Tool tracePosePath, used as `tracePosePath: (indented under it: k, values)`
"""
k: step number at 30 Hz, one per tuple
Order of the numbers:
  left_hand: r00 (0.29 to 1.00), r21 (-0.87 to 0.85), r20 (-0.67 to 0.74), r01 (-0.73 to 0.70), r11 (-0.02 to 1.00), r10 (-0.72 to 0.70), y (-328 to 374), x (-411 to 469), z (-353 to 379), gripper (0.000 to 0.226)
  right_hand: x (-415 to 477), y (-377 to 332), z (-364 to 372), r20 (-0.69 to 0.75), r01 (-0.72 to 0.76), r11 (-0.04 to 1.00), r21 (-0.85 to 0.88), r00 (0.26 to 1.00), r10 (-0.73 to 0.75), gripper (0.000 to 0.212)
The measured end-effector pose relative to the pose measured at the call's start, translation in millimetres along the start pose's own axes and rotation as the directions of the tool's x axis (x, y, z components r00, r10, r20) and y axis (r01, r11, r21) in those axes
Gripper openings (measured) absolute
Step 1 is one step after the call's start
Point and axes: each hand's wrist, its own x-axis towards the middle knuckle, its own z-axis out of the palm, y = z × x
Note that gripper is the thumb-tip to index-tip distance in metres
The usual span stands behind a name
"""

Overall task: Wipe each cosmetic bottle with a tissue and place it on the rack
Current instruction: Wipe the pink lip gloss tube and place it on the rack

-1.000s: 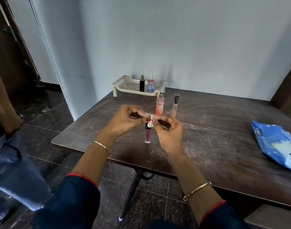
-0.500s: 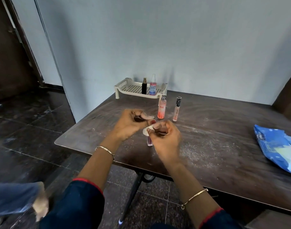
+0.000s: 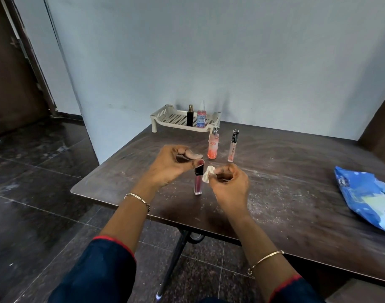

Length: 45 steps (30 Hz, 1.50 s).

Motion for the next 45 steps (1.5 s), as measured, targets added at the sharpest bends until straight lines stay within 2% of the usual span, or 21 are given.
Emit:
tracePosePath:
  k: [5, 9, 14, 17, 27, 30, 31, 32, 35, 37, 39, 41, 45]
  values:
    - [1.000, -0.015, -0.004, -0.003, 1.000, 0.003, 1, -1, 1, 0.014, -10, -5, 8, 0.113, 0.152, 0.987, -0.045, 0.983, -0.146, 0.024]
    - [1.000, -0.010, 0.010, 0.007, 1.000, -0.007, 1, 0, -1, 0.017, -10, 2, 8, 0.130, 0.151, 0.980, -0.133, 0.982, -0.134, 0.022]
    - [1.000, 0.010, 0.017, 0.010, 1.000, -0.010, 0, 0, -1, 0.018, -9, 9, 5, 0.139, 0.116, 0.981, -0.153, 0.986, -0.095, 0.019]
    - [1.000, 0.005, 0.016, 0.014, 1.000, -0.014, -1, 0, -1, 0.020, -8, 12, 2, 0.199, 0.150, 0.965, -0.216, 0.974, -0.106, 0.016]
    - [1.000, 0.055, -0.004, 0.023, 0.998, -0.023, -2, -1, -3, 0.019, -4, 0, -3, 0.340, 0.252, 0.804, -0.538, 0.938, -0.067, 0.019]
    - [1.000, 0.076, 0.022, 0.017, 0.997, -0.019, 0, -1, -4, 0.011, 2, -2, -8, 0.324, 0.285, 0.732, -0.618, 0.942, -0.093, 0.012]
    - [0.999, 0.088, 0.033, 0.011, 0.996, -0.014, 1, -1, -5, 0.009, 4, -2, -11, 0.303, 0.290, 0.734, -0.615, 0.945, -0.119, 0.012]
    - [0.999, 0.097, 0.038, 0.008, 0.995, -0.012, 2, -2, -7, 0.009, 8, -2, -13, 0.278, 0.282, 0.777, -0.562, 0.950, -0.143, 0.014]
    - [0.998, 0.089, 0.055, 0.005, 0.996, -0.010, 1, -2, -10, 0.010, 12, -16, -19, 0.197, 0.150, 0.972, -0.179, 0.974, -0.114, 0.025]
    - [0.997, 0.093, 0.076, 0.004, 0.996, -0.011, 0, -1, -11, 0.008, 13, -30, -17, 0.196, 0.036, 0.995, 0.095, 0.979, -0.054, 0.024]
    - [0.996, 0.092, 0.093, -0.004, 0.996, -0.005, 1, -1, -9, 0.008, 14, -38, -12, 0.210, -0.027, 0.969, 0.244, 0.977, -0.026, 0.021]
    - [0.995, 0.091, 0.097, -0.018, 0.996, 0.009, 3, -2, -9, 0.012, 13, -37, -7, 0.232, -0.048, 0.966, 0.253, 0.973, -0.012, 0.019]
    - [0.998, 0.052, 0.069, 0.004, 0.999, -0.007, -2, -1, -13, 0.014, 7, -14, 0, 0.303, -0.156, 0.981, 0.118, 0.946, 0.114, 0.016]
